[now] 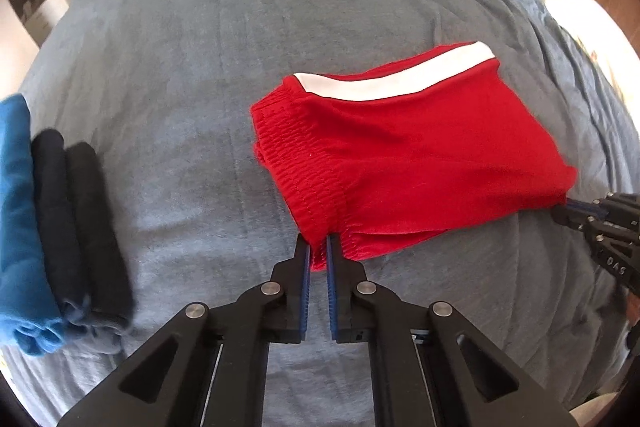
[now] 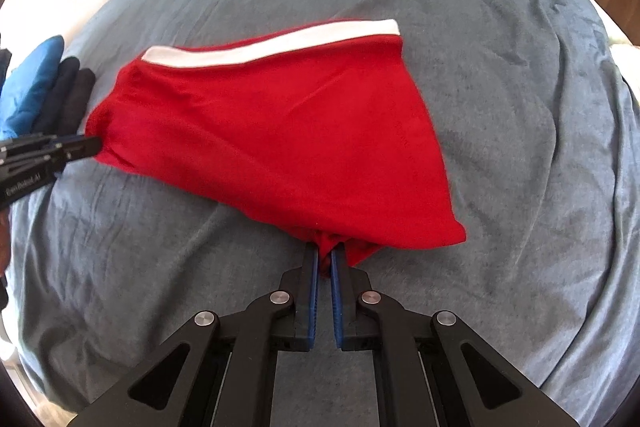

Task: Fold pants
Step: 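Pinch the folded shorts' edge with the left gripper to tidy it, then grasp the white waistband with the left gripper while the right gripper grasps the shorts' edge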

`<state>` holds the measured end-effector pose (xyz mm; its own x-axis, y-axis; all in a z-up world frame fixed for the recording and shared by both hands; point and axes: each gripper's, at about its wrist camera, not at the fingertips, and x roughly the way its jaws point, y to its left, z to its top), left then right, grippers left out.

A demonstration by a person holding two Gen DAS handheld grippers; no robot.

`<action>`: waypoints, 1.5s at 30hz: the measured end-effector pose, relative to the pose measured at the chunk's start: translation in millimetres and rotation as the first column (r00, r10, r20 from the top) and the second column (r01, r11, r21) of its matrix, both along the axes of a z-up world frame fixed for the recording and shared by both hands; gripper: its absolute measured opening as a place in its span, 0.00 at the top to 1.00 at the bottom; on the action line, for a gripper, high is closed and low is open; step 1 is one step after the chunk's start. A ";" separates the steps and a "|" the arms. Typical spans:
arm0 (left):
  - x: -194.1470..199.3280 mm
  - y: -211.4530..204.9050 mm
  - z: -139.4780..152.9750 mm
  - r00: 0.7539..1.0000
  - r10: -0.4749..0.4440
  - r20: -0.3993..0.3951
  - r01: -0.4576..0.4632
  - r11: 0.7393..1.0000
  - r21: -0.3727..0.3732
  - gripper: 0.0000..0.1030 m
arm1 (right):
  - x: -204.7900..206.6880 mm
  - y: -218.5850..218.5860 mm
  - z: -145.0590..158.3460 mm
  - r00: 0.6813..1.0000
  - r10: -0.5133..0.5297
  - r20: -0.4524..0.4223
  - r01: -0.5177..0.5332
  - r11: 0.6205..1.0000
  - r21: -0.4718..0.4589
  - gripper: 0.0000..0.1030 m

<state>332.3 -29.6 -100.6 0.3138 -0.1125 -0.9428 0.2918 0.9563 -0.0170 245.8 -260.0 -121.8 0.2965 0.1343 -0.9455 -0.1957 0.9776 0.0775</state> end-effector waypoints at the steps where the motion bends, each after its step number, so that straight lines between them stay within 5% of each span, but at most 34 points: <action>1: -0.1 0.4 -0.7 1.000 -0.007 -0.004 0.007 1.000 0.012 0.91 | -1.4 0.7 -0.8 1.000 0.003 -0.007 -0.003 1.000 -0.002 0.93; 6: -0.2 -2.0 -8.9 0.999 -0.035 -0.041 0.036 0.999 0.033 0.90 | -9.7 0.5 -7.2 0.999 -0.011 -0.039 0.011 1.000 -0.017 0.93; 13: -9.4 -7.2 -1.2 0.998 -0.059 -0.021 0.061 0.986 0.153 0.62 | -19.4 -8.9 -11.2 0.994 -0.085 -0.065 0.082 0.995 -0.049 0.90; 17: -12.6 -15.0 22.6 0.993 -0.101 0.056 0.087 0.971 0.221 0.57 | -29.1 -15.1 1.5 0.989 -0.146 -0.032 0.144 0.988 -0.052 0.66; 19: -9.0 -26.7 39.3 0.982 -0.153 0.109 0.128 0.969 0.213 0.55 | -33.9 -22.9 10.5 0.979 -0.202 -0.003 0.202 0.979 -0.032 0.66; 24: 14.6 -67.7 65.8 0.924 -0.314 0.219 0.275 0.942 0.193 0.55 | -37.8 -53.2 27.8 0.927 -0.374 0.027 0.370 0.924 0.097 0.66; 29: 55.0 -120.4 68.1 0.843 -0.475 0.252 0.445 0.879 0.169 0.55 | -34.8 -72.7 33.0 0.873 -0.487 0.036 0.473 0.862 0.185 0.66; 41: 114.4 -221.8 19.0 0.680 -0.726 0.101 0.713 0.687 0.143 0.54 | -22.7 -97.1 1.7 0.784 -0.621 -0.023 0.593 0.736 0.328 0.66; 45: 116.9 -236.4 5.8 0.622 -0.779 0.072 0.761 0.624 0.176 0.46 | -20.4 -100.7 -9.9 0.760 -0.647 -0.057 0.620 0.698 0.359 0.66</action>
